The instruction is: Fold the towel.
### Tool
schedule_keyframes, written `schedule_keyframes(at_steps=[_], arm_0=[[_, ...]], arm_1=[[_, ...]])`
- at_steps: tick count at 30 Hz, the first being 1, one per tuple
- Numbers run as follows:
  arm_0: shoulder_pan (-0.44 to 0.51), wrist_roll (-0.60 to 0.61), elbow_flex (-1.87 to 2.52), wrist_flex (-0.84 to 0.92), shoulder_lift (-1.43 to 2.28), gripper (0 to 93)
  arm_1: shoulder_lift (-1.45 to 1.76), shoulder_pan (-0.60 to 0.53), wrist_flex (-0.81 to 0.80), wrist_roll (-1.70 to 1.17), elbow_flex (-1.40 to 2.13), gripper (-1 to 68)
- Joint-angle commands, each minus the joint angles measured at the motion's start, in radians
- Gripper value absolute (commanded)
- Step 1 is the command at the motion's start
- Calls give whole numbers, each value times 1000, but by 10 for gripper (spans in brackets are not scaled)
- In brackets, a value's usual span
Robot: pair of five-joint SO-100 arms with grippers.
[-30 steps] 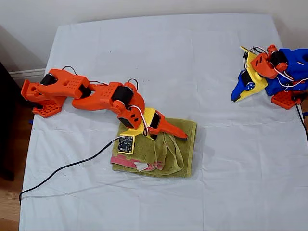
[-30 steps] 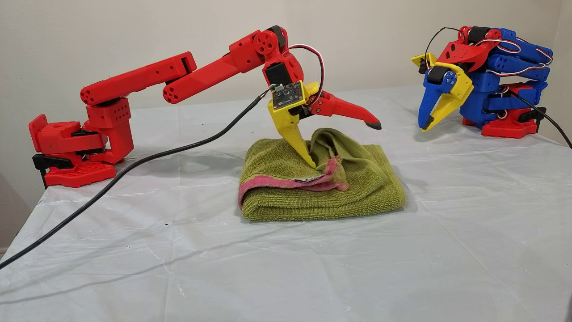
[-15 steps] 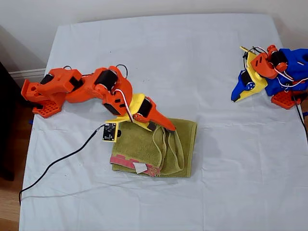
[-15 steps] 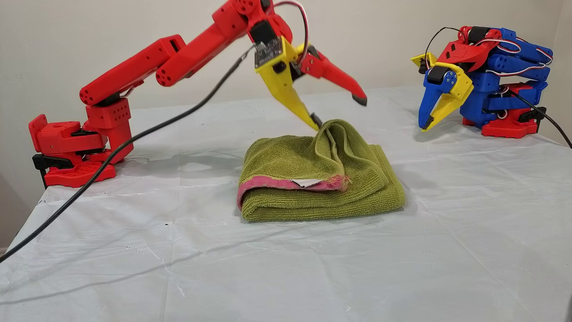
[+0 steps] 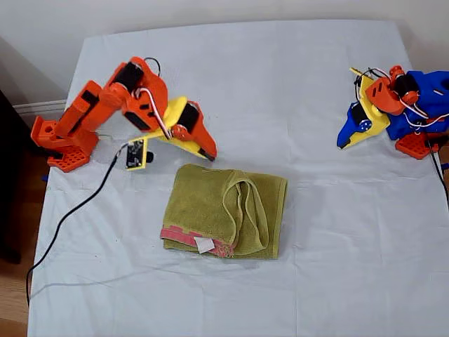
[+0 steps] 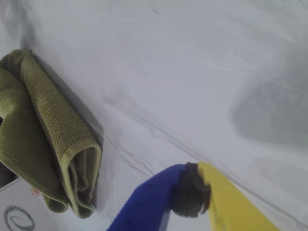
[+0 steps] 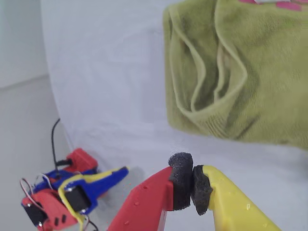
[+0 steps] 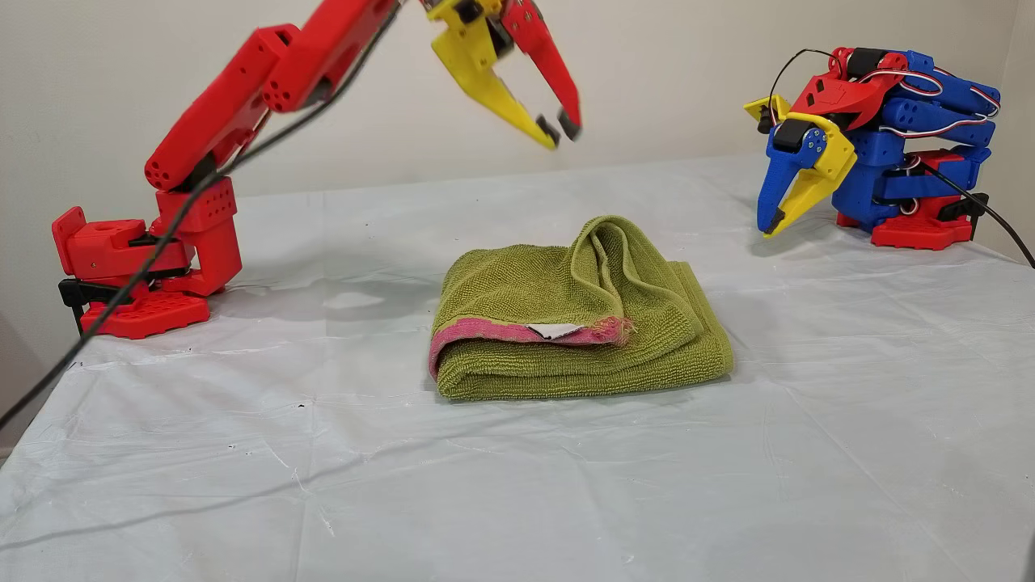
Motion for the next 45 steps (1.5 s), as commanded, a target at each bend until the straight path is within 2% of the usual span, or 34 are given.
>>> schedule_keyframes(at_steps=[1, 4, 8, 13, 18, 22, 25, 27, 28, 30, 31, 32, 33, 36, 39, 45], arm_0=[[-94, 66, 440, 0, 311, 1], [-166, 97, 914, -178, 545, 1], [-264, 158, 1738, -736, 974, 1], [-354, 172, 2083, -894, 1043, 1], [-430, 144, 2437, -1210, 1088, 1], [-482, 169, 2626, -1355, 1101, 1], [-520, 181, 2715, -1321, 1258, 1], [-535, 173, 2832, -1272, 1505, 1], [-543, 172, 2887, -1218, 1654, 1], [-566, 153, 2987, -936, 2054, 1], [-551, 123, 2971, -879, 2071, 1], [-557, 143, 2964, -873, 2077, 1], [-560, 224, 2951, -834, 2077, 1], [-532, 350, 2928, -723, 2077, 1], [-526, 365, 2921, -689, 2075, 1], [-488, 316, 2896, -606, 2074, 1]], arm_1=[[222, 5, 2, -5, 97, 1], [222, 5, 2, -5, 97, 1], [222, 5, 2, -5, 97, 1], [222, 5, 2, -5, 97, 1], [222, 5, 2, -5, 97, 1], [222, 5, 2, -5, 97, 1], [222, 6, 0, -3, 97, 1], [222, 6, 0, -3, 97, 1], [222, 6, 0, -3, 97, 1], [222, 6, 2, -3, 97, 1], [222, 8, -6, -6, 100, 1], [222, 11, -14, -2, 101, 1], [222, 11, -14, -2, 101, 1], [222, 15, -14, 2, 101, 1], [222, 15, -14, 3, 101, 1], [222, 15, -14, 3, 101, 1]])
